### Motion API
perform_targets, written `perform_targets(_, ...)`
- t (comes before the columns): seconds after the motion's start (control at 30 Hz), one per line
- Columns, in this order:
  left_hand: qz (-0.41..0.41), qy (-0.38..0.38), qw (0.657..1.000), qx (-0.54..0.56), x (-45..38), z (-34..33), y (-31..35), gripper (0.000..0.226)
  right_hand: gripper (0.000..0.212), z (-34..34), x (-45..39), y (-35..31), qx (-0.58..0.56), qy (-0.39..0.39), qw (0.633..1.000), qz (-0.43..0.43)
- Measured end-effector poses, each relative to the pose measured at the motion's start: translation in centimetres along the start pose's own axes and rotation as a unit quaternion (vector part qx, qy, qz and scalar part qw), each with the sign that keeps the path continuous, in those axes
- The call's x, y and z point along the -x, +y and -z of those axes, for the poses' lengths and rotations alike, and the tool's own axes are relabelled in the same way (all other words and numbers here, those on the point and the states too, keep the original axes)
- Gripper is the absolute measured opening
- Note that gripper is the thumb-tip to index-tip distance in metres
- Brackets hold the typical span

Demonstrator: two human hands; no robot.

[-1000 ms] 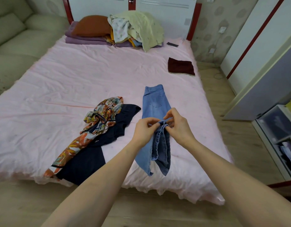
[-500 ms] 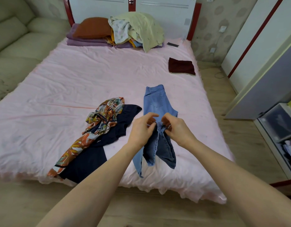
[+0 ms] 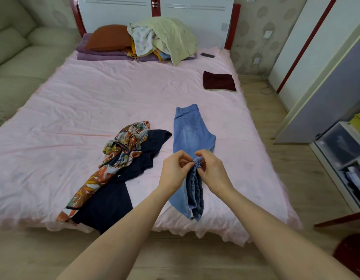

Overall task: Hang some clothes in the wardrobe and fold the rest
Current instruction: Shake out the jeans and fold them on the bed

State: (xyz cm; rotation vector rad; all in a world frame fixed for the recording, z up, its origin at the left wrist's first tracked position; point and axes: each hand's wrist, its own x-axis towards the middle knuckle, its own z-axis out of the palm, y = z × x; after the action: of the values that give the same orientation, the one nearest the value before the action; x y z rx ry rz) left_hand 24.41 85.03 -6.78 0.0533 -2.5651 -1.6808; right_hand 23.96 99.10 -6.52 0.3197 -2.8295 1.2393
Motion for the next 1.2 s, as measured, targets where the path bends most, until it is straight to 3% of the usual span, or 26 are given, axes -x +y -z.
perform_targets(0.2, 0.030, -0.003, 0.999, 0.046, 0.9, -0.5, -0.9, 0.003, 0.042, 0.6, 0.1, 0.4, 0.011, -0.042, 0.999, 0.008)
perform_targets(0.37, 0.017, -0.033, 0.998, 0.054, 2.1, -0.8, -1.6, 0.016, 0.037, 0.3, 0.6, 0.2, 0.010, -0.048, 0.999, 0.014)
perform_targets(0.7, 0.013, 0.077, 0.997, 0.025, 2.2, 0.0, -0.9, 0.024, 0.030, -0.7, 0.4, -1.4, -0.008, -0.026, 1.000, 0.005)
perform_targets(1.0, -0.047, -0.050, 0.997, -0.020, 2.3, 0.4, -1.8, 0.043, 0.031, -0.3, -0.4, -1.0, -0.080, -0.005, 0.996, -0.048)
perform_targets(1.2, 0.052, 0.065, 0.990, 0.111, 2.0, 0.6, -2.2, 0.029, 0.043, 0.2, -1.2, -1.9, -0.107, -0.118, 0.987, -0.027)
